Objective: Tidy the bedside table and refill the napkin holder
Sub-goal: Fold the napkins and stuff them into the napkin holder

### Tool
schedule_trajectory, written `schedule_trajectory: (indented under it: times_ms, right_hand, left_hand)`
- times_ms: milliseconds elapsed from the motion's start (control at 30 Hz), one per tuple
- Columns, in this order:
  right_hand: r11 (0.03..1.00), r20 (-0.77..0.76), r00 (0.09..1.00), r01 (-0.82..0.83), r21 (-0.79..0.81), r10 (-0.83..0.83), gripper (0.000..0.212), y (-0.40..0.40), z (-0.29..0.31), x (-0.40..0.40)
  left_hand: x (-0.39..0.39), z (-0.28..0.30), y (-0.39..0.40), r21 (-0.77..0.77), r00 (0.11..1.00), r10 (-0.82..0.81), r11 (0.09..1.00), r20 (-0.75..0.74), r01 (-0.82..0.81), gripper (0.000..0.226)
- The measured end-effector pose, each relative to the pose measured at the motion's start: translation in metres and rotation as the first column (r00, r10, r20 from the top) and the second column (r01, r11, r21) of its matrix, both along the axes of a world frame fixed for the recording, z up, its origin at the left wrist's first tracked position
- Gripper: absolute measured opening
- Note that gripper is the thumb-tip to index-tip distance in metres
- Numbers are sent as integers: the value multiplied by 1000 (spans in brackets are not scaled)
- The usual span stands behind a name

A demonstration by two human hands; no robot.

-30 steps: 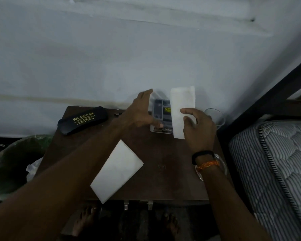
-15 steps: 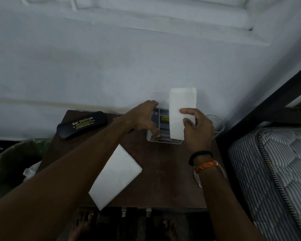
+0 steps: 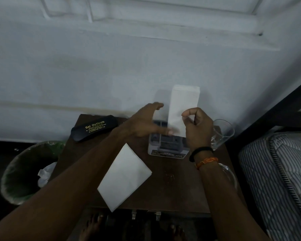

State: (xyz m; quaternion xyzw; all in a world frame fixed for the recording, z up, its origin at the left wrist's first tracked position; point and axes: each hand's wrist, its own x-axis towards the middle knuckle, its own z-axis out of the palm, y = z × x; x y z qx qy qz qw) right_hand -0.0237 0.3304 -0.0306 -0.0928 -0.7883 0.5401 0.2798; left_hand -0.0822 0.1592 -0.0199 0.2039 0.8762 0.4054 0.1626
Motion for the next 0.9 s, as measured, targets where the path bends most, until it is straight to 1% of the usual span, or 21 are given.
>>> schedule_trajectory:
  times_ms: [67, 100, 167, 200, 267, 300, 333, 367, 433, 500, 567, 633, 700, 800, 900]
  right_hand:
    - [1000, -26, 999, -22, -18, 21, 31, -2, 2, -2]
    - [999, -35, 999, -33, -31, 31, 33, -4, 3, -3]
    - [996, -35, 998, -52, -75, 50, 37, -7, 6, -4]
    - [994, -20, 999, -48, -97, 46, 44, -9, 7, -4]
    - [993, 29, 999, -15, -115, 18, 66, -9, 8, -5]
    - [996, 58, 998, 7, -94, -1, 73, -7, 8, -7]
    - [999, 93, 995, 24, -46, -20, 74, -3, 6, -9]
    - [999, 132, 991, 27, 24, -30, 67, 1, 5, -10]
    - [987, 232, 972, -18, 160, -19, 43, 10, 1, -11]
    - [976, 307, 952, -64, 208, -4, 26, 18, 0, -10]
    - [974, 333, 943, -91, 207, 18, 18, 24, 0, -10]
    - [967, 347, 938, -107, 232, 20, 18, 26, 1, -10]
    - [944, 342, 940, -100, 315, -15, 17, 24, 0, -11]
    - [900, 295, 952, -60, 431, -78, 21, 20, -4, -13]
    - [890, 258, 961, -32, 455, -97, 24, 17, -9, -14]
  left_hand:
    - [-6, 7, 4, 154, 997, 63, 986, 38, -68, 96]
    - [-8, 8, 6, 198, 996, 68, 977, 65, -79, 89]
    - [-13, 8, 9, 207, 998, 43, 977, 50, -53, 73]
    - [-15, 7, 10, 192, 999, 32, 981, 18, -35, 63]
    - [-15, 7, 13, 176, 999, 27, 984, -34, -20, 47]
    - [-15, 7, 14, 176, 998, 30, 984, -57, -19, 41]
    - [-15, 7, 15, 179, 996, 37, 984, -78, -22, 35]
    - [-15, 7, 16, 182, 994, 48, 983, -98, -30, 29]
    - [-15, 6, 17, 187, 986, 84, 981, -141, -57, 17]
    - [-16, 4, 17, 189, 978, 110, 979, -175, -76, 15]
    - [-16, 1, 18, 196, 974, 115, 978, -193, -77, 16]
    - [-16, -3, 20, 204, 968, 122, 976, -220, -77, 20]
    - [-15, -6, 22, 214, 961, 140, 973, -237, -89, 23]
    - [-15, -9, 25, 228, 961, 158, 968, -228, -105, 26]
    - [-14, -10, 23, 175, 965, 124, 981, -232, -84, 43]
